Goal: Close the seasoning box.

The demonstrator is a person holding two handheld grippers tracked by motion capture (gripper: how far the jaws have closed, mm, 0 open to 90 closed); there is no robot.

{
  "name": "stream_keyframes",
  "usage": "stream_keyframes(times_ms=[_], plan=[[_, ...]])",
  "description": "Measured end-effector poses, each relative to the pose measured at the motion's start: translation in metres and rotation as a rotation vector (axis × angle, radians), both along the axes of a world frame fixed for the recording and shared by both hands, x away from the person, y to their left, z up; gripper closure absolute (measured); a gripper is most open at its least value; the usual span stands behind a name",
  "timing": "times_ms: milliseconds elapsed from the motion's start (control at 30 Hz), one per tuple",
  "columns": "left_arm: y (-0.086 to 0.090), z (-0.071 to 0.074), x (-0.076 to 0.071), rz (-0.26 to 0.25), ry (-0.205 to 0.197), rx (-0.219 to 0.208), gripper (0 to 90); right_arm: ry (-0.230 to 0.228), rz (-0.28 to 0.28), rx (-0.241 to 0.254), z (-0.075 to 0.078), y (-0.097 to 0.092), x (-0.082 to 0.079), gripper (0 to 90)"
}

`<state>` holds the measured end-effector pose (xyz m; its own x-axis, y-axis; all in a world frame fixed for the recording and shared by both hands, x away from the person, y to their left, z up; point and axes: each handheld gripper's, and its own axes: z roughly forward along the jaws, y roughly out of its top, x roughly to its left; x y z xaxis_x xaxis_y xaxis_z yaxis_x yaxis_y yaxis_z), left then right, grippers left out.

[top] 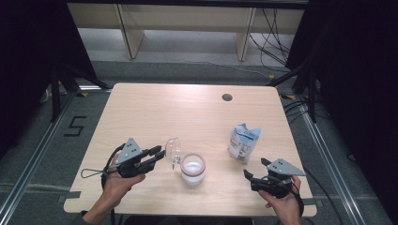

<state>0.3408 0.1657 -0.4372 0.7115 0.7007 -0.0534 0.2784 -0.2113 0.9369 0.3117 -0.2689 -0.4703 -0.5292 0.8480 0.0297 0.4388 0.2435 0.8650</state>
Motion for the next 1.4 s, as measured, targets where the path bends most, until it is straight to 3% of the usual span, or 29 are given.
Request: stream_keyframes(times_ms=[400,833,1400], plan=[[-0.007,-0.001,0.002,-0.027,-0.005,0.018,78.5,-0.005,0.013,-0.015,-0.001,0.000,0.002,21.5],[-0.015,-0.002,0.001,-0.053,-0.007,0.023,78.5,0.003,0.036,0.001,-0.001,0.001,0.004,22.0],[-0.023,-0.003,-0.002,-0.082,-0.015,0.037,78.1,-0.004,0.027,-0.014,0.000,0.001,0.003,22.1]])
